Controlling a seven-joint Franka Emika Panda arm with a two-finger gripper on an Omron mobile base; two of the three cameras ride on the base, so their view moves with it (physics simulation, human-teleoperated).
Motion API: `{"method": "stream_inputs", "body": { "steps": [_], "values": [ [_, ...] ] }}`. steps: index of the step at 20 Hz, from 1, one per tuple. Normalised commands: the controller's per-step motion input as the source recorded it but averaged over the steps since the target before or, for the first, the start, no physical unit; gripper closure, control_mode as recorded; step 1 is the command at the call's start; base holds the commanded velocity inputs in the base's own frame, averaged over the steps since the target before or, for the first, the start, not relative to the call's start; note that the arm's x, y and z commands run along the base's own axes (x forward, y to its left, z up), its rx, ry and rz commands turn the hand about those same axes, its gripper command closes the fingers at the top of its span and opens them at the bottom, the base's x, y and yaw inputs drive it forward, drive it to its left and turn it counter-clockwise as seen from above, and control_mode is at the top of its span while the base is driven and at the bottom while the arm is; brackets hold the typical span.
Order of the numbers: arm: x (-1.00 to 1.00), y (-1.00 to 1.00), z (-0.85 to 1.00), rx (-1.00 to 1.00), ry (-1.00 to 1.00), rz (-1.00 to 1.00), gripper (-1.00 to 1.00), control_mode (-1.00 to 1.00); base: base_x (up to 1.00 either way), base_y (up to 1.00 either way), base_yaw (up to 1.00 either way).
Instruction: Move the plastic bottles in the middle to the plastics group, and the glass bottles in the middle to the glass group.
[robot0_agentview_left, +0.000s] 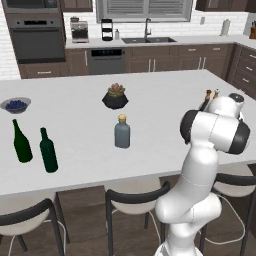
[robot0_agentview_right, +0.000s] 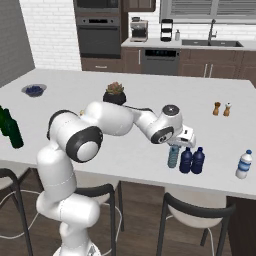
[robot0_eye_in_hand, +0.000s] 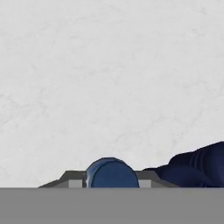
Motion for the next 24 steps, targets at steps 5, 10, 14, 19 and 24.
{"method": "stream_inputs", "body": {
  "steps": [5, 10, 14, 19, 24],
  "values": [
    [0.0, 0.0, 0.06, 0.0, 0.0, 0.0, -1.0, -1.0, 0.0, 0.0, 0.0],
    [0.0, 0.0, 0.29, 0.0, 0.0, 0.0, -1.0, -1.0, 0.0, 0.0, 0.0],
    [0.0, 0.0, 0.32, 0.0, 0.0, 0.0, -1.0, -1.0, 0.0, 0.0, 0.0],
    [-0.1, 0.2, 0.68, 0.0, -0.02, 0.01, -1.0, -1.0, 0.0, 0.0, 0.0],
    [-0.17, 0.74, 0.73, -0.01, -0.01, 0.1, -1.0, -1.0, 0.0, 0.0, 0.0]
  ]
}}
